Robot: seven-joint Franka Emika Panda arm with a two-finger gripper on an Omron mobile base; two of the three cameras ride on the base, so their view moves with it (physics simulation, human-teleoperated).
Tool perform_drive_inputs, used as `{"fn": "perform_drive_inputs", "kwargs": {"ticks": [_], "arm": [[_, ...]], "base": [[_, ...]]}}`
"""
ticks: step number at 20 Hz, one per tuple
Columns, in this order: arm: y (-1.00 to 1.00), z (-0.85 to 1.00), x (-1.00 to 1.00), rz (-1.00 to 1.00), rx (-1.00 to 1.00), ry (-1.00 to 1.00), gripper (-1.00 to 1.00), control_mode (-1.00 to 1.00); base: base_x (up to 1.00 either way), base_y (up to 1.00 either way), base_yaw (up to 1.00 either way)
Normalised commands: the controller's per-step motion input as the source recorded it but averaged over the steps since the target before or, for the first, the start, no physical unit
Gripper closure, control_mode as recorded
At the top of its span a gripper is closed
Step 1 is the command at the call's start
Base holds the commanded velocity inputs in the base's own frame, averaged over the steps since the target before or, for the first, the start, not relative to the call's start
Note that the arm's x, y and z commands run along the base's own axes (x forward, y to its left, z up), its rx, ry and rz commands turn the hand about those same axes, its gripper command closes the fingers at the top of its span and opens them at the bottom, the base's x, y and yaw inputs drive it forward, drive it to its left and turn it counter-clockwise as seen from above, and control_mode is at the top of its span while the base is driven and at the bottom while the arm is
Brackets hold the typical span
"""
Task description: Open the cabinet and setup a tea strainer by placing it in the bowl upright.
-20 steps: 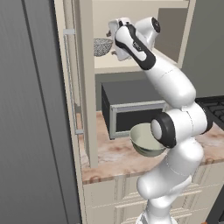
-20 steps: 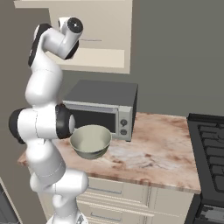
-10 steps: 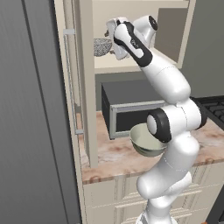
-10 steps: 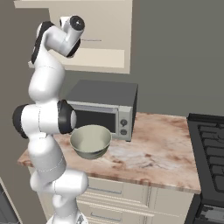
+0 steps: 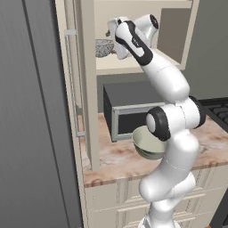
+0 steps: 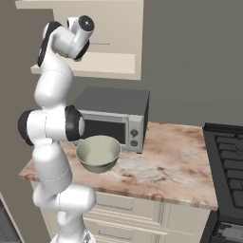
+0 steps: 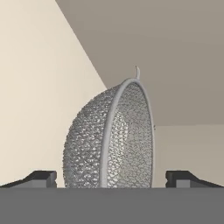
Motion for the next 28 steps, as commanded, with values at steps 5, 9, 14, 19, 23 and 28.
{"fn": "perform_drive_inputs", "kwargs": {"ticks": [5,9,14,19,23,28], "arm": [[0.01,-0.03,0.2,0.0,0.0,0.0,-1.0,-1.0],[0.03,-0.07,0.14,0.0,0.0,0.0,-1.0,-1.0],[0.01,-0.12,0.0,0.0,0.0,0.03,1.0,-1.0],[0.0,-0.09,0.0,0.0,0.0,0.02,1.0,-1.0],[0.0,-0.03,0.0,0.0,0.0,0.0,1.0,-1.0],[0.0,-0.02,0.0,0.0,0.0,0.0,1.0,-1.0]], "base": [[0.0,0.0,0.0],[0.0,0.0,0.0],[0.0,0.0,0.0],[0.0,0.0,0.0],[0.0,0.0,0.0],[0.0,0.0,0.0]]}}
